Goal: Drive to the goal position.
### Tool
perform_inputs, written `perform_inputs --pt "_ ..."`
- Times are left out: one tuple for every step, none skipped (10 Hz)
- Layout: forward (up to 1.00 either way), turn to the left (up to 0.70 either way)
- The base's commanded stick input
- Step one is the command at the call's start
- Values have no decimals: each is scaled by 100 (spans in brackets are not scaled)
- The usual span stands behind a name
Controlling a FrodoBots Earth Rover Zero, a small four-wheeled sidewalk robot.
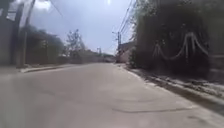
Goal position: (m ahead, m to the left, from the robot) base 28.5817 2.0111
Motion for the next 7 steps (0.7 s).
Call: perform_inputs --pt "70 0" --pt "70 0" --pt "70 0" --pt "70 0" --pt "70 0" --pt "70 0" --pt "70 0"
